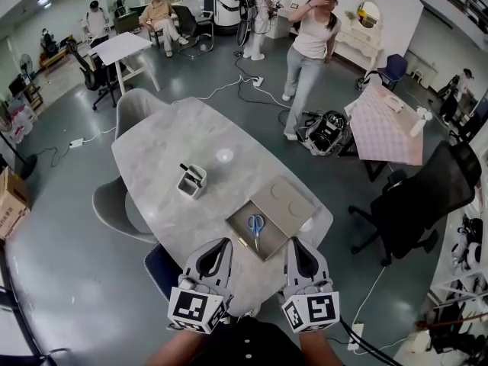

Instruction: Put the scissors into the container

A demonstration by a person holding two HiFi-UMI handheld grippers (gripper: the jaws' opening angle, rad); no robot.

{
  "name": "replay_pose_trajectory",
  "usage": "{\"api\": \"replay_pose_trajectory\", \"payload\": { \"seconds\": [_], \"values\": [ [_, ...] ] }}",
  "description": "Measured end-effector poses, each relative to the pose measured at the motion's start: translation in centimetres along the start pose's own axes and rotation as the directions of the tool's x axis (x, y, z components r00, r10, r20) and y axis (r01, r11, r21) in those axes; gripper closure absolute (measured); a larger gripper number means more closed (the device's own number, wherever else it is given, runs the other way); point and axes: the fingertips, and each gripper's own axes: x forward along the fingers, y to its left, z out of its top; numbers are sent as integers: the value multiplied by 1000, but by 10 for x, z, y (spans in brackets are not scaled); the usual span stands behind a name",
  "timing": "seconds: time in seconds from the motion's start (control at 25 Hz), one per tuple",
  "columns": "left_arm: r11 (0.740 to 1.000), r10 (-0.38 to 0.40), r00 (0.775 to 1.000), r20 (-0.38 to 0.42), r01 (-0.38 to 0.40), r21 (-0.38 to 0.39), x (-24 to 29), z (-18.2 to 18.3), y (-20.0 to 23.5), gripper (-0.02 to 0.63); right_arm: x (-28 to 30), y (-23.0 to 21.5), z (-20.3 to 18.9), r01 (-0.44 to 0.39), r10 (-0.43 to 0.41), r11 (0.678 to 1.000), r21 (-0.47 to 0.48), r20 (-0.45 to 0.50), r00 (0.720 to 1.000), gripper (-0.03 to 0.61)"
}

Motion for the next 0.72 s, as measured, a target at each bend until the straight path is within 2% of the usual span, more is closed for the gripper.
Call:
{"api": "replay_pose_trajectory", "payload": {
  "seconds": [0.72],
  "values": [
    [1000,-7,1000,-1,7,-2,8,-1,2,597,8,-2,-3,-7,7,1000,-15,-12,1000,583]
  ]
}}
